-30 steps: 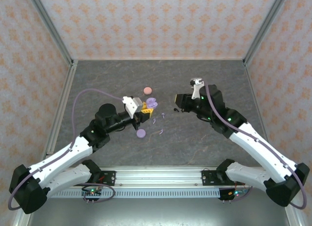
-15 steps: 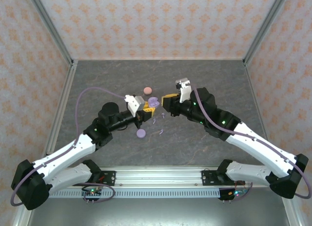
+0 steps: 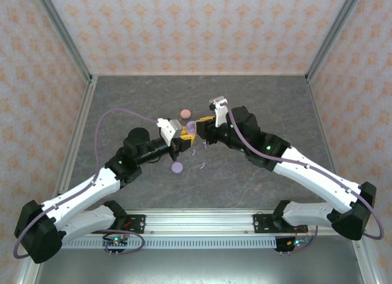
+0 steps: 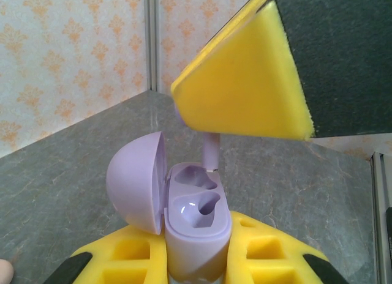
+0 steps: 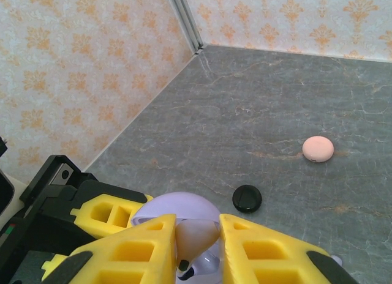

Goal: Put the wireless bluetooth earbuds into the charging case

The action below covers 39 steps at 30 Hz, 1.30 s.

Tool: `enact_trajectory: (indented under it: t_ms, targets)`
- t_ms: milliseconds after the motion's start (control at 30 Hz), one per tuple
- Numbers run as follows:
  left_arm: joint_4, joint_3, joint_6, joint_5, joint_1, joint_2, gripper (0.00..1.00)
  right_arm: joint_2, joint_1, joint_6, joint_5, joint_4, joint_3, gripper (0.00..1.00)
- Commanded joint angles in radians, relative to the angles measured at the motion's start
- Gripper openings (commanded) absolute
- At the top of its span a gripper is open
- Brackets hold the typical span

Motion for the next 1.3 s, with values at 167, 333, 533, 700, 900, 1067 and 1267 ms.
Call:
enact_trajectory:
  t_ms: [167,333,533,700,900,1067,1267]
  targets:
    - [0.039,0.033,-0.003,0.018,-0.005,-0.008,0.0,0.014,0.011,-0.021,-0.003,-0.018,0.014,0.22]
    - [0.038,0.034,-0.002,0.019,-0.006,-0.006,0.0,0.037,0.012,-0.024,0.008,-0.026,0.014,0.22]
    - [0.035,0.036,0.0,0.02,-0.006,-0.005,0.0,0.054,0.012,-0.033,0.002,-0.048,0.019,0.22]
    - [0.037,0.035,0.0,0.018,-0.006,-0.004,0.0,0.057,0.012,-0.03,-0.037,-0.064,0.024,0.24]
    - [0.035,0.034,0.0,0.02,-0.006,-0.003,0.0,0.026,0.012,-0.011,-0.041,-0.059,0.039,0.4]
    - [0.035,0.027,0.0,0.017,-0.006,-0.008,0.0,-0.013,0.006,-0.011,-0.031,-0.083,0.085,0.57]
    - [0.036,0.008,0.003,-0.003,-0.005,-0.027,0.0,-0.055,-0.062,0.01,-0.026,-0.159,0.106,0.63]
